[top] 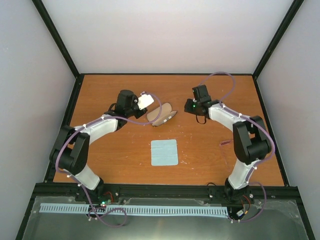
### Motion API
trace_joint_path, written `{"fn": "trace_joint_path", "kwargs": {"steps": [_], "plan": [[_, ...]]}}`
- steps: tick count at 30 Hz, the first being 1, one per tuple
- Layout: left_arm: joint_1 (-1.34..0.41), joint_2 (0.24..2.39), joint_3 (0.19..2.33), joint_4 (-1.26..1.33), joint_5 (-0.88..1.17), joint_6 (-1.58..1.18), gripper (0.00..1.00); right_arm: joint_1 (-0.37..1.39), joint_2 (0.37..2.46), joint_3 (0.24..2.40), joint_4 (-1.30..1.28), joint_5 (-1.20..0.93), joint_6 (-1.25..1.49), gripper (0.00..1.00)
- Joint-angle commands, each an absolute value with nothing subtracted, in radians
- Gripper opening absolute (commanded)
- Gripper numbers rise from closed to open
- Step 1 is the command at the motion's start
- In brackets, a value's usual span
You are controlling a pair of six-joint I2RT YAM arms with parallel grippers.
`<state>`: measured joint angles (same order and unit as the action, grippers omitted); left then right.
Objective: Organize the sunglasses
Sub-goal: Place the sunglasses case at the center of the board, then adjust the sunglasses case at the center of the board.
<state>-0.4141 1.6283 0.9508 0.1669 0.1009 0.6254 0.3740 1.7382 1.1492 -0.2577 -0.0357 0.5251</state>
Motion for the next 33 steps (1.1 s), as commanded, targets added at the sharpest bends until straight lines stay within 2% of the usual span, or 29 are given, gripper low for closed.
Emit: {"fn": "trace_joint_path", "kwargs": {"steps": [1,8,11,33], "plan": [[-0.394,1.571,0.948,-0.012,0.190,0.543,0.01,0.330,1.844,1.306,-0.342,-0.119,0.557,0.03],[-0.374,1.569,0.924,-0.070,0.207,0.519,0.01,0.321,2.132,1.646,-0.566,-0.239,0.470,0.03],[-0.361,1.575,0.927,-0.061,0.203,0.518,0.01,0.322,2.199,1.718,-0.618,-0.284,0.477,0.03],[-0.325,1.603,0.909,-0.001,0.210,0.543,0.01,0.407,2.201,1.675,-0.680,-0.367,0.486,0.03]]}}
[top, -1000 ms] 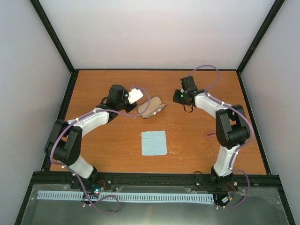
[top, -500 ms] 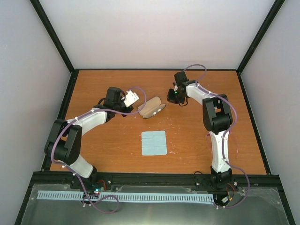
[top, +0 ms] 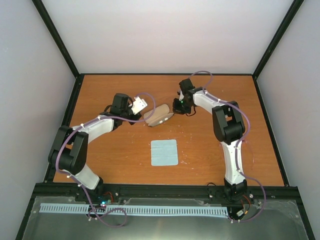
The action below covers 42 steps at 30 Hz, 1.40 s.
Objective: Organize the sunglasses
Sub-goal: Adjust the sunglasses case at the center of the board.
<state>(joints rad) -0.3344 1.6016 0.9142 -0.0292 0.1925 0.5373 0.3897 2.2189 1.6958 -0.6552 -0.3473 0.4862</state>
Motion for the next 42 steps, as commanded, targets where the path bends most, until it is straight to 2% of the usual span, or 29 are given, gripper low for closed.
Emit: {"fn": "trace_joint_path", "kwargs": {"steps": [1,20,26,30,36,38,40,42], "plan": [[-0.325,1.603,0.907,0.001,0.211,0.543,0.01,0.409,2.196,1.670,-0.682,-0.369,0.486,0.03],[-0.325,1.605,0.898,0.012,0.226,0.514,0.04,0.459,2.105,1.611,-0.726,-0.394,0.490,0.03],[-0.325,1.609,0.897,0.007,0.190,0.495,0.05,0.458,2.022,1.534,-0.766,-0.321,0.469,0.03],[-0.313,1.658,0.915,-0.018,0.175,0.463,0.01,0.457,1.969,1.477,-0.753,-0.326,0.492,0.03],[-0.310,1.657,0.931,-0.058,0.194,0.460,0.01,0.459,1.917,1.421,-0.733,-0.327,0.523,0.03],[-0.310,1.637,0.938,-0.095,0.250,0.473,0.01,0.458,1.891,1.403,-0.737,-0.324,0.504,0.03],[-0.309,1.599,0.945,-0.168,0.394,0.538,0.01,0.459,1.866,1.384,-0.771,-0.323,0.469,0.03],[-0.309,1.564,0.956,-0.262,0.546,0.583,0.04,0.460,1.844,1.364,-0.818,-0.336,0.421,0.08]]}}
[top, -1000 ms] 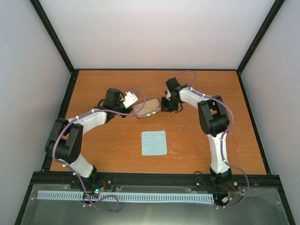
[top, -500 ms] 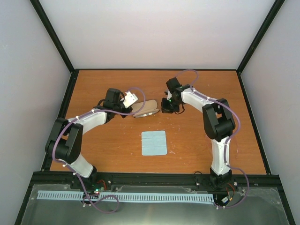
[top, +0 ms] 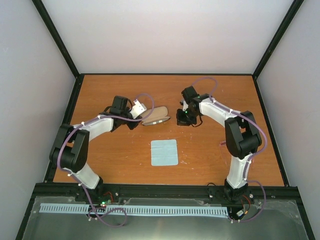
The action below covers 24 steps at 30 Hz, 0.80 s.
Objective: Organize the sunglasses
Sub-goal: Adjust the sunglasses case at the center of the board, then fold the glasses cleaning cloth at the center of the board.
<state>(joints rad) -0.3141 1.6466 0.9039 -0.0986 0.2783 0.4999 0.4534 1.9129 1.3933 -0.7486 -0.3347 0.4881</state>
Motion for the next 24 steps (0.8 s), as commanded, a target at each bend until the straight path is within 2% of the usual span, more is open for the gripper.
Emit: {"fn": "trace_joint_path", "kwargs": {"steps": [1,3,5,13,19,24], "plan": [[-0.309,1.552,0.963,-0.304,0.607,0.601,0.06,0.462,1.831,1.351,-0.837,-0.340,0.395,0.14],[-0.310,1.546,0.973,-0.373,0.681,0.623,0.11,0.473,1.795,1.315,-0.861,-0.349,0.354,0.25],[-0.310,1.555,0.980,-0.416,0.695,0.635,0.13,0.492,1.757,1.272,-0.866,-0.346,0.333,0.30],[-0.340,1.638,1.011,-0.524,0.663,0.722,0.15,0.579,1.763,1.222,-0.857,-0.301,0.316,0.30],[-0.384,1.640,0.990,-0.496,0.613,0.706,0.17,0.632,1.807,1.223,-0.846,-0.244,0.309,0.30],[-0.411,1.620,0.962,-0.454,0.593,0.647,0.17,0.660,1.846,1.232,-0.831,-0.209,0.313,0.36]]}}
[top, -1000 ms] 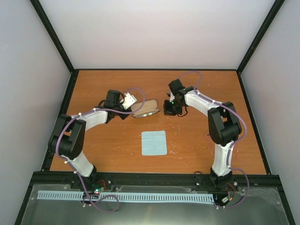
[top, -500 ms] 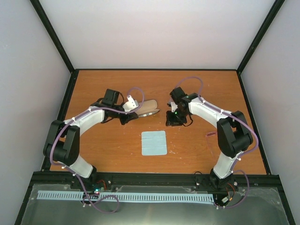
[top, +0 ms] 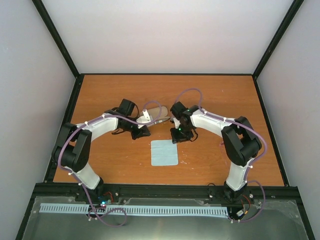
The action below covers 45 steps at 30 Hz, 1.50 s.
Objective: Organize the sunglasses
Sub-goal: Fold the glasses cleaning cloth at the center of the board.
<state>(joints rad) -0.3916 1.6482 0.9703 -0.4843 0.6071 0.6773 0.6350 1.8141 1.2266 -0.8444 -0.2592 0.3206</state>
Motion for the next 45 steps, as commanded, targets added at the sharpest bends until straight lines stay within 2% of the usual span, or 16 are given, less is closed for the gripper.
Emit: {"fn": "trace_joint_path", "kwargs": {"steps": [1,17,28,31,36,41,45], "plan": [[-0.413,1.615,0.957,-0.448,0.587,0.629,0.17,0.665,1.855,1.236,-0.833,-0.197,0.313,0.36],[-0.414,1.547,0.896,-0.356,0.494,0.544,0.17,0.693,1.940,1.299,-0.807,-0.118,0.342,0.35],[-0.414,1.556,0.885,-0.338,0.493,0.534,0.17,0.713,1.958,1.280,-0.810,-0.108,0.351,0.20],[-0.414,1.563,0.885,-0.333,0.496,0.529,0.17,0.717,1.969,1.283,-0.805,-0.112,0.358,0.11],[-0.422,1.579,0.890,-0.332,0.497,0.522,0.17,0.727,1.981,1.287,-0.808,-0.115,0.362,0.03],[-0.439,1.610,0.905,-0.340,0.519,0.517,0.18,0.729,1.963,1.280,-0.813,-0.095,0.364,0.03],[-0.458,1.655,0.928,-0.355,0.537,0.517,0.23,0.727,1.937,1.274,-0.805,-0.074,0.371,0.03]]}}
